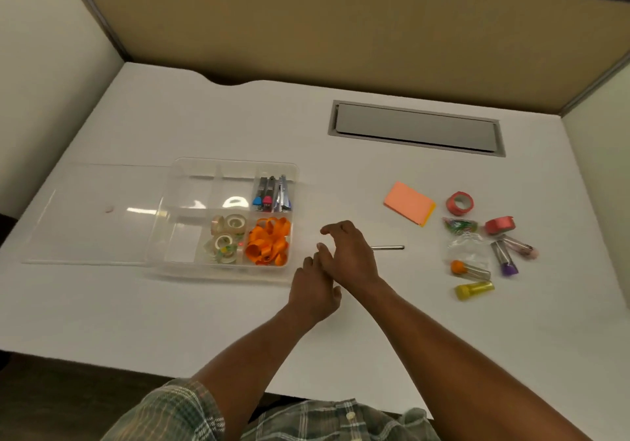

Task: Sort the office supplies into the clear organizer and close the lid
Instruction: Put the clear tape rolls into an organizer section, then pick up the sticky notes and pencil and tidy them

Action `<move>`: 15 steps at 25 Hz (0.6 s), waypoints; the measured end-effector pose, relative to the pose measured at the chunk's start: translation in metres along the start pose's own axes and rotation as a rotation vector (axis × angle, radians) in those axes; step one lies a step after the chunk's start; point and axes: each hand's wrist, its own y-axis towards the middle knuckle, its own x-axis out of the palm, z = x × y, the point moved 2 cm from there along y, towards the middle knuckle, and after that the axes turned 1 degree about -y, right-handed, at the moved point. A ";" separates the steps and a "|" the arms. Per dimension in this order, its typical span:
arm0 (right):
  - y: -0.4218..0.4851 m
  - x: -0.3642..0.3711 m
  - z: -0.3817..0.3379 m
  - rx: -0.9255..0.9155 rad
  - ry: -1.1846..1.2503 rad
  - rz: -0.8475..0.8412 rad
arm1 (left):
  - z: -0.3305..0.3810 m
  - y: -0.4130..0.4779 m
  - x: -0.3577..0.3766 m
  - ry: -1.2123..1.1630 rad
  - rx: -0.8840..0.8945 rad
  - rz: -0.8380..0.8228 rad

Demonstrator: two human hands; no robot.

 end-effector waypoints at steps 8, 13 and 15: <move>-0.054 -0.054 0.121 0.229 -0.021 0.067 | 0.072 0.046 0.005 0.042 0.045 -0.050; -0.074 -0.076 0.169 0.275 0.010 0.102 | 0.107 0.076 0.005 0.062 0.050 0.001; -0.078 -0.081 0.183 0.277 0.045 0.112 | 0.120 0.093 0.003 0.059 0.043 0.020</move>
